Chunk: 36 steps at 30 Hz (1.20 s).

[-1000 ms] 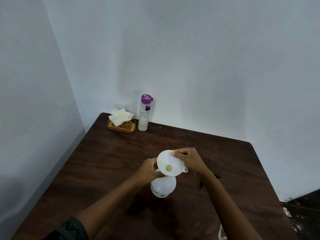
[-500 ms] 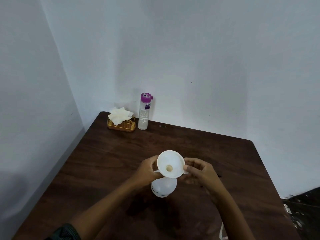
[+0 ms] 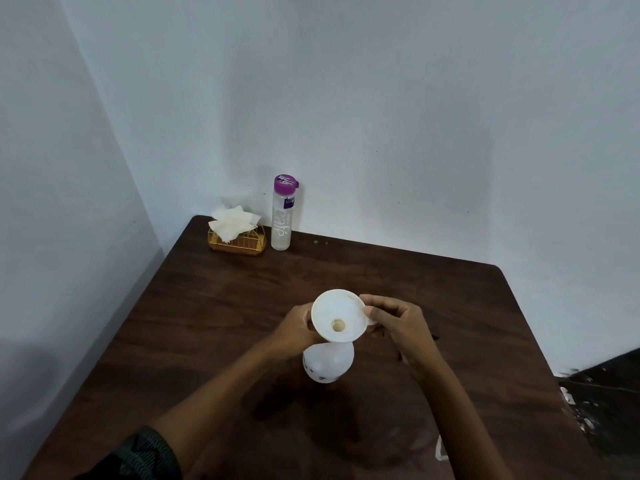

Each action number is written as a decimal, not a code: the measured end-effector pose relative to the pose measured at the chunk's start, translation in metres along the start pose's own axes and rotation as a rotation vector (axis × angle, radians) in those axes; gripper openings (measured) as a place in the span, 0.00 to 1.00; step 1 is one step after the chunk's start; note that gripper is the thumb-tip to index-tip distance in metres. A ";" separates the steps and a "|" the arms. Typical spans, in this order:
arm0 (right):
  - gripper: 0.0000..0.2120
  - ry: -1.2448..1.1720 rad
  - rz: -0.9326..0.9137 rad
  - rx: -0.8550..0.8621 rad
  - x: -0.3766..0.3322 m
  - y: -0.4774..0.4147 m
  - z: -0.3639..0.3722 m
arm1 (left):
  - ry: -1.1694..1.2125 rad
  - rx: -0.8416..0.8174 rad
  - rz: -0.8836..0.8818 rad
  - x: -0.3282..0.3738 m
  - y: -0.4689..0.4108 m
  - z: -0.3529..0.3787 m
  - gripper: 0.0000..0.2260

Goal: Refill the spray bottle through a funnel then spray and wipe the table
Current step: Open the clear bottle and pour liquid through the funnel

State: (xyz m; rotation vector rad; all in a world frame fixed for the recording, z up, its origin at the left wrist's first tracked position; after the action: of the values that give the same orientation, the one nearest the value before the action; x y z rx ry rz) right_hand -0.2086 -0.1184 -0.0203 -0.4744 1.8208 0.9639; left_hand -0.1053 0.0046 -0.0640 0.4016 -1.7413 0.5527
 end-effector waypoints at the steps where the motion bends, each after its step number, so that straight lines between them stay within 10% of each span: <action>1: 0.09 -0.002 0.002 0.008 0.001 0.000 -0.001 | 0.004 0.001 -0.002 -0.001 0.000 0.001 0.21; 10: 0.09 -0.094 0.035 0.069 0.001 -0.007 -0.024 | -0.081 -0.222 -0.107 0.006 -0.029 -0.046 0.28; 18: 0.08 -0.115 -0.004 0.103 -0.009 -0.032 -0.020 | -0.707 0.368 0.100 0.066 -0.176 -0.189 0.30; 24: 0.07 -0.207 0.089 0.140 0.018 -0.043 -0.037 | -0.667 0.112 -0.115 0.007 -0.232 -0.188 0.41; 36: 0.08 -0.324 0.212 0.254 0.074 -0.013 -0.073 | -0.787 0.167 0.160 0.058 -0.216 -0.130 0.24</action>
State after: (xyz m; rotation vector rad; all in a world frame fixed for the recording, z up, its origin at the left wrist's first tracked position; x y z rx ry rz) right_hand -0.2751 -0.1770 -0.0772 0.0327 1.6858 0.8764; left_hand 0.1029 -0.0999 0.0490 0.6598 -2.5050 0.7136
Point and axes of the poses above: each hand's wrist, its own y-axis away from the middle knuckle, its own z-axis out of the palm, x = y × z, the point moved 9 cm from there along -y, towards the middle knuckle, and after that the axes turned 14 degrees about z, right-handed, at the moved point
